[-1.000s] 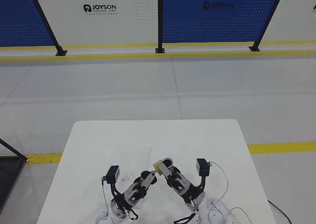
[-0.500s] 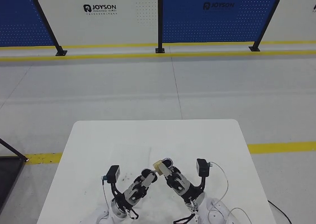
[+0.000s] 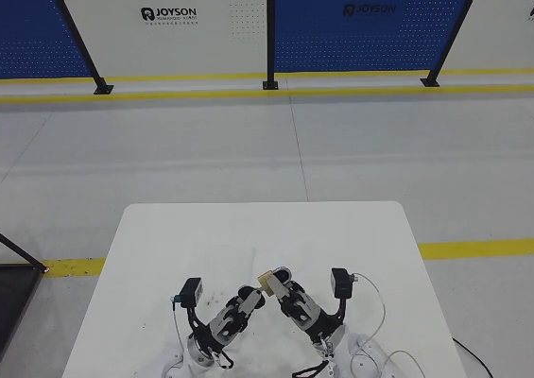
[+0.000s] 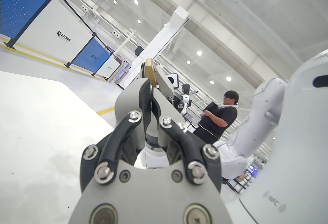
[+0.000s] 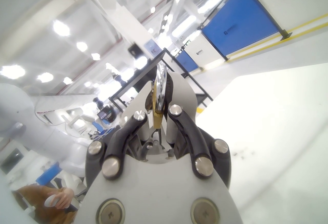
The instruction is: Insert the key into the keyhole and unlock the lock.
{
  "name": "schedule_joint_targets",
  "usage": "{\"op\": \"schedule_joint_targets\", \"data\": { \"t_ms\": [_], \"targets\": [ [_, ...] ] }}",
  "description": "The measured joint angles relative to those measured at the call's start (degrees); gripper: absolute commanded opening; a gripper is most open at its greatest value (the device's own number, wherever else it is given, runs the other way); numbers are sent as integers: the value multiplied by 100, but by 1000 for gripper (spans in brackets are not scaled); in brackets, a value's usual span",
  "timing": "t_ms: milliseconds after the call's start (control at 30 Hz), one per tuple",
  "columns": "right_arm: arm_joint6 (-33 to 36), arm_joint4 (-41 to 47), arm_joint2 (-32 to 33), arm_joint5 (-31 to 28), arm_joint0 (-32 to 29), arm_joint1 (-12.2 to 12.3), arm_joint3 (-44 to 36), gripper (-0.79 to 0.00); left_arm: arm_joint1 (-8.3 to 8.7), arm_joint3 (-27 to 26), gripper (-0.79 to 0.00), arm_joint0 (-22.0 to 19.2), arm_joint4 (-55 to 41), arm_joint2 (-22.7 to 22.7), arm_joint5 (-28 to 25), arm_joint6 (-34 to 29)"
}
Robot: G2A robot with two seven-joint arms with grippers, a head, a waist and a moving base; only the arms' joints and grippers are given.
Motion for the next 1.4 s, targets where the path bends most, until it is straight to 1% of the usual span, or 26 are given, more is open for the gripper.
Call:
{"op": "schedule_joint_targets", "data": {
  "t_ms": [367,767,1167,1400],
  "targets": [
    [-71,-243,-23,50,-20,14,-4,-785,-37,53,-785,11,128,-67,1,10],
    [-184,-382,-47,181,-30,23,-20,-785,-147,128,-785,76,782,-226,230,380],
    [-342,-655,-78,418,-46,27,-38,-785,-282,198,-785,97,1756,-234,833,1119],
    [-423,-723,-96,500,-55,32,-51,-785,-345,283,-785,69,2347,-221,1314,1574]
  ]
}}
